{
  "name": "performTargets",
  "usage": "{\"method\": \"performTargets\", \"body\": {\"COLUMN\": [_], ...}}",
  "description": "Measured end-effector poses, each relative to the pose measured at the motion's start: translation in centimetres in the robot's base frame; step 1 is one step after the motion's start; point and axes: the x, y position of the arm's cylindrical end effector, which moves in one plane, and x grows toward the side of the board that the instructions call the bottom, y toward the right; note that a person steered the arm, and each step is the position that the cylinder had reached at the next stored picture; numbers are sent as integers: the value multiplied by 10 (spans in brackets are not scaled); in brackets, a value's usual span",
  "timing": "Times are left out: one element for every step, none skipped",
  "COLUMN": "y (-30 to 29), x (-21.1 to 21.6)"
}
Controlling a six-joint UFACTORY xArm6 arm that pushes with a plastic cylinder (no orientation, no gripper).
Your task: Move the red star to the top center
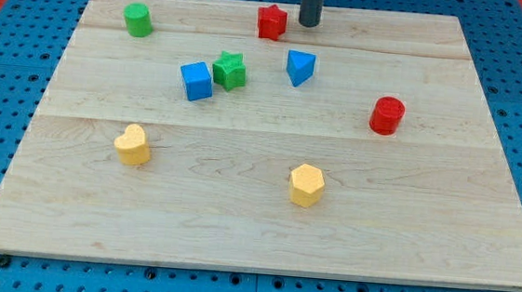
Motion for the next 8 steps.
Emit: {"method": "performTargets", "body": {"y": [6,12,13,-23,-32,-41,-46,-48], "x": [0,-3,-5,-5,-2,4,4,4]}}
